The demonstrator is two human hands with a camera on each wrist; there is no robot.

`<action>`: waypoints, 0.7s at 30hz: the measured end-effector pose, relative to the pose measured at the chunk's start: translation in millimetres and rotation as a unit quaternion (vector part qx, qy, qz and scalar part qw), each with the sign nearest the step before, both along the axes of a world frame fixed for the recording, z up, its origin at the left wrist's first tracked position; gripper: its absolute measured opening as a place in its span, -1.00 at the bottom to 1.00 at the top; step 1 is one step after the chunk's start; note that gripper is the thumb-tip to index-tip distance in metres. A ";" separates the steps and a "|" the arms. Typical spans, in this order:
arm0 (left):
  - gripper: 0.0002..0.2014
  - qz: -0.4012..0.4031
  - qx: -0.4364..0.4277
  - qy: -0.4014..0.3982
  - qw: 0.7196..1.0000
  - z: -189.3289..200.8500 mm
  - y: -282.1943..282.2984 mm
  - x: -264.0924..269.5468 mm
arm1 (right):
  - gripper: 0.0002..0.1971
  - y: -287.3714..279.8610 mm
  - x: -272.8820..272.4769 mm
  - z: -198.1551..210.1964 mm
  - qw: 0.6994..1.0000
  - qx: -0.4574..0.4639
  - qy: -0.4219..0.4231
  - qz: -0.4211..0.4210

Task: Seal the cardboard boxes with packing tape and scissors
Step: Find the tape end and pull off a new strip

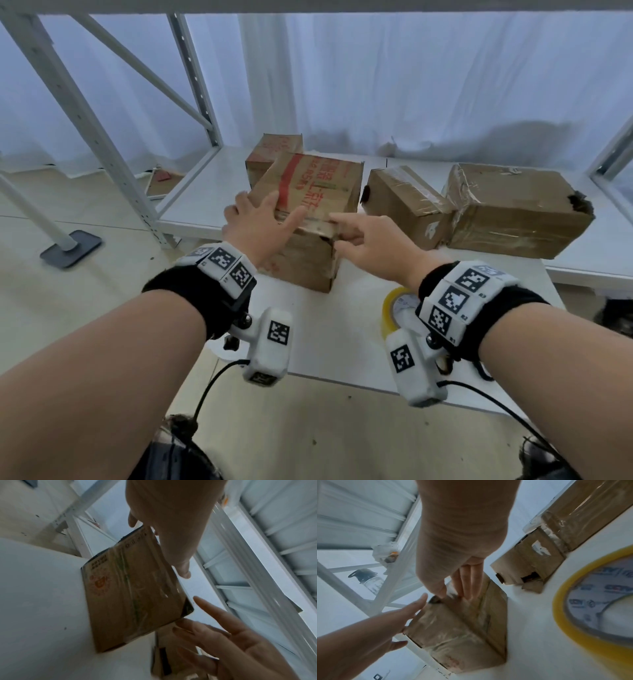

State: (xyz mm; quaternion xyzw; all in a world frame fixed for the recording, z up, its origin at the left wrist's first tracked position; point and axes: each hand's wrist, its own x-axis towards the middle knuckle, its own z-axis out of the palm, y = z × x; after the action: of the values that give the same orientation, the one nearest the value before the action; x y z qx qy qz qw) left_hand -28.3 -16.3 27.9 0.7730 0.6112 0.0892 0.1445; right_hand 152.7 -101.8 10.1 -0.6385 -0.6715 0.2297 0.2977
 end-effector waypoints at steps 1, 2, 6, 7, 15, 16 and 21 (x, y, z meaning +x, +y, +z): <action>-0.25 0.014 0.004 0.002 1.000 1.7 1.1 -3.8 | -0.48 1.0 -3.4 1.5 1.000 0.004 0.002 0.008; -0.22 0.023 0.018 0.000 1.000 3.3 1.5 -6.6 | -0.50 4.6 -4.7 2.8 1.000 0.021 -0.006 0.001; -0.08 -0.037 -0.027 0.032 0.998 1.9 -8.1 4.4 | -0.61 28.7 2.6 8.7 0.987 0.102 -0.036 -0.116; -0.07 -0.056 -0.044 0.053 0.996 0.9 -9.9 8.7 | -0.62 33.6 4.4 10.3 0.985 0.103 -0.024 -0.134; -0.49 -0.136 0.007 -0.036 0.990 -10.0 40.9 -16.5 | -0.41 44.1 24.7 2.7 0.990 -0.024 0.035 -0.136; -0.53 -0.100 0.017 -0.081 0.992 -11.6 45.9 -16.2 | -0.40 46.7 25.2 -1.4 0.990 -0.035 0.049 -0.124; -0.57 -0.051 0.071 -0.083 0.993 -11.1 63.2 -6.4 | -0.32 62.5 16.2 -7.9 0.988 -0.004 0.112 -0.107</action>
State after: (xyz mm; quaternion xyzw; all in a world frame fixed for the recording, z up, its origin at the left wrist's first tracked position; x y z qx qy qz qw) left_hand -34.7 46.8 16.8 0.8016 0.5486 0.1888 0.1440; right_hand 168.9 -39.3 2.2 -0.6781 -0.5605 0.2694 0.3917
